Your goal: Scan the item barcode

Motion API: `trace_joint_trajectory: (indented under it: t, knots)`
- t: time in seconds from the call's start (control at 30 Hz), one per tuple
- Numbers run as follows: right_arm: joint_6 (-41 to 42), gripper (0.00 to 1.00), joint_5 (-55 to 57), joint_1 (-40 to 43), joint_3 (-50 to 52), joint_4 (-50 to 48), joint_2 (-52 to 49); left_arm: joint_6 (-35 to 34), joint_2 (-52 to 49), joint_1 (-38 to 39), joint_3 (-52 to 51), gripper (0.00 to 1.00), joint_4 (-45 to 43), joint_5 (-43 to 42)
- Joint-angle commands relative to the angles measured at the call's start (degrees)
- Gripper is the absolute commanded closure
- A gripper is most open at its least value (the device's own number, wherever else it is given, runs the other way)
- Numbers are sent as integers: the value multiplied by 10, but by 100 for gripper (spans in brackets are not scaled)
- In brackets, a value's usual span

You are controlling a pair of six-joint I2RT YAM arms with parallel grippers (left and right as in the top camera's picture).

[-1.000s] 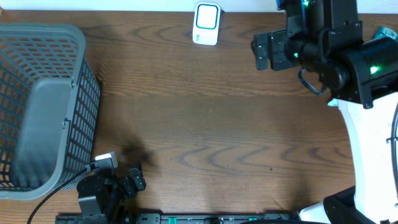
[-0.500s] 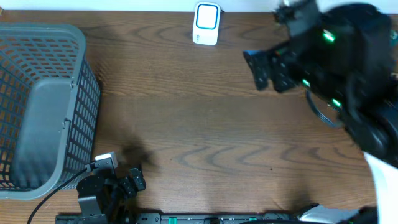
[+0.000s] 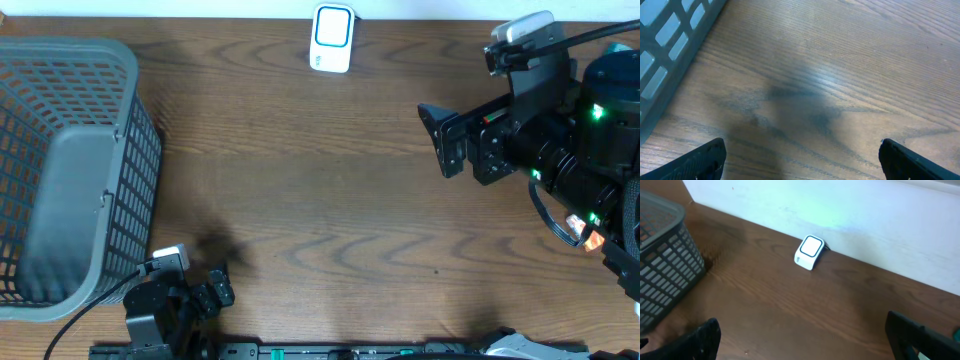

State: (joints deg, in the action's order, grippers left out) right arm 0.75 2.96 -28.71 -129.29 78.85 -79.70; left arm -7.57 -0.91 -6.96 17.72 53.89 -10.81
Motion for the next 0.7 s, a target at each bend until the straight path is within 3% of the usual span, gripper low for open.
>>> trace_joint_trajectory:
  t: [0.0,0.67]
  knots:
    - [-8,1,1,-3,-3,11,11,-2,2,0,-5,2,18,-2]
    - [35,1,90,-3,-3,140,103,-2,2,0,-5,2,18,-2]
